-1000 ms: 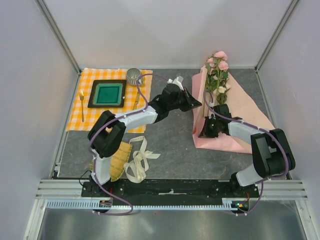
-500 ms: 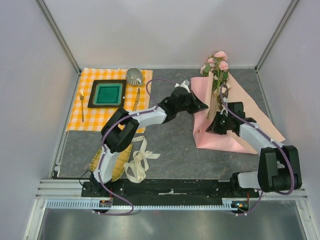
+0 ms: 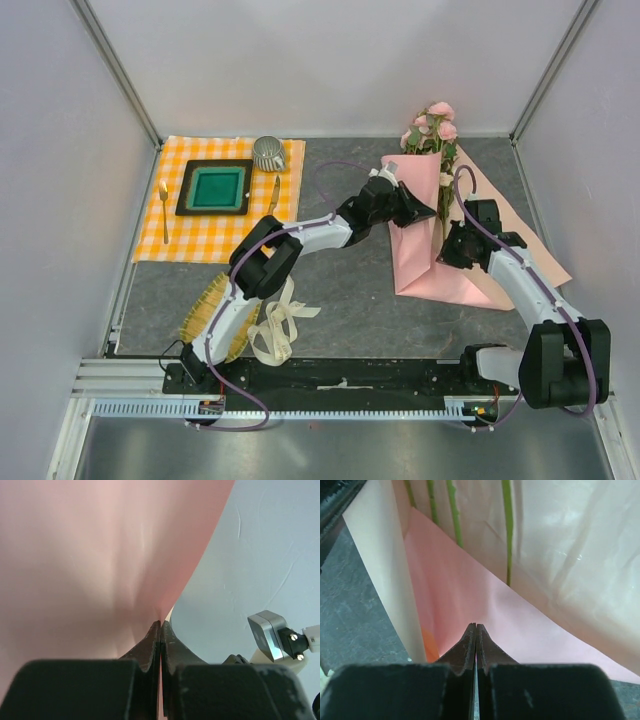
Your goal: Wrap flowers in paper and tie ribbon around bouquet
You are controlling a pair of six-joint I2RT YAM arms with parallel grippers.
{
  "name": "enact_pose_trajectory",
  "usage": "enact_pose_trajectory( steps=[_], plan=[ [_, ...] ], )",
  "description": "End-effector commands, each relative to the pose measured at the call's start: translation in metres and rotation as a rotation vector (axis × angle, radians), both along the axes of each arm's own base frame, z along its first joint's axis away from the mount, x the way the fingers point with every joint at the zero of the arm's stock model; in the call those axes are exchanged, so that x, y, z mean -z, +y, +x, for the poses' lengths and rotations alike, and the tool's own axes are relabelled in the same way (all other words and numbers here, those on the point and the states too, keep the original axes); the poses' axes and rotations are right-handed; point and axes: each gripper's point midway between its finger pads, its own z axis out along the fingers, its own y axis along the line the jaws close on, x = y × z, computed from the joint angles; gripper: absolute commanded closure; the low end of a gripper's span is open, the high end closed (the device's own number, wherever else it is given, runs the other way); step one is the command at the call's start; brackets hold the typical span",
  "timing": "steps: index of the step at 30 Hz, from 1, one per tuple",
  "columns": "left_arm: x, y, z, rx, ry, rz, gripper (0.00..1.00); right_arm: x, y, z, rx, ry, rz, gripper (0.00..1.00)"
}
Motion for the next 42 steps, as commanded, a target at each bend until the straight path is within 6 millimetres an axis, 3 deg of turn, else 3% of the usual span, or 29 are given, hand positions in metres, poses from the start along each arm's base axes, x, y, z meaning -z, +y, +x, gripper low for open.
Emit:
enact_pose_trajectory(
  steps=[1, 4, 6, 10, 12, 14, 16, 21, 24, 27, 30, 31, 33, 34, 35, 36, 37, 39, 42],
  plan=[
    [-0.032, -0.025, -0.001, 0.031, -0.064, -0.123, 0.98, -0.020, -0.017, 0.003, 0.071, -0.031, -0.057, 0.95],
    [-0.034, -0.033, 0.000, 0.048, -0.076, -0.145, 0.98, -0.034, -0.031, 0.002, 0.115, -0.063, -0.111, 0.89],
    [-0.022, -0.035, 0.000, 0.053, -0.051, -0.141, 0.98, -0.040, -0.035, 0.002, 0.123, -0.080, -0.124, 0.85],
    [-0.011, -0.035, -0.004, 0.072, -0.040, -0.123, 0.98, -0.053, -0.026, 0.000, 0.066, -0.132, -0.085, 0.67],
    [-0.009, -0.034, -0.006, 0.077, -0.046, -0.109, 0.98, -0.055, -0.018, -0.002, 0.025, -0.140, -0.055, 0.63],
    [-0.007, -0.034, -0.005, 0.082, -0.051, -0.098, 0.98, -0.059, -0.004, -0.005, -0.050, -0.167, -0.002, 0.47],
    [-0.004, -0.035, -0.006, 0.091, -0.043, -0.092, 0.98, -0.054, 0.009, -0.005, -0.118, -0.173, 0.046, 0.35],
    [-0.006, -0.036, -0.006, 0.098, -0.039, -0.094, 0.98, -0.034, 0.009, 0.001, -0.157, -0.111, 0.023, 0.28],
    [-0.009, -0.037, -0.008, 0.103, -0.048, -0.091, 0.98, -0.022, 0.008, 0.007, -0.140, -0.083, 0.021, 0.31],
    [-0.009, -0.037, -0.009, 0.113, -0.050, -0.086, 0.98, -0.009, 0.005, 0.008, -0.102, -0.037, 0.017, 0.43],
    [-0.011, -0.038, -0.018, 0.178, -0.053, -0.074, 0.93, 0.001, -0.005, 0.002, -0.025, -0.003, -0.013, 0.72],
    [-0.013, -0.036, -0.018, 0.200, -0.077, -0.069, 0.88, 0.004, -0.010, 0.000, -0.003, 0.000, -0.030, 0.82],
    [-0.023, -0.029, -0.022, 0.248, -0.101, -0.074, 0.66, 0.012, -0.014, -0.006, 0.038, 0.021, -0.039, 0.89],
    [-0.026, -0.025, -0.022, 0.260, -0.122, -0.070, 0.45, 0.014, -0.016, -0.007, 0.045, 0.024, -0.049, 0.90],
    [-0.033, -0.020, -0.022, 0.266, -0.135, -0.075, 0.37, 0.017, -0.018, -0.008, 0.054, 0.036, -0.056, 0.92],
    [-0.055, -0.015, -0.023, 0.285, -0.182, -0.113, 0.30, 0.021, -0.020, -0.008, 0.055, 0.048, -0.063, 0.94],
    [-0.055, -0.006, -0.020, 0.283, -0.198, -0.108, 0.25, 0.021, -0.019, -0.006, 0.050, 0.045, -0.060, 0.95],
    [-0.067, 0.008, -0.013, 0.271, -0.228, -0.110, 0.28, 0.021, -0.019, -0.001, 0.050, 0.042, -0.060, 0.95],
    [-0.055, 0.025, 0.003, 0.232, -0.231, -0.076, 0.44, 0.022, -0.018, 0.003, 0.048, 0.040, -0.057, 0.95]
  ],
)
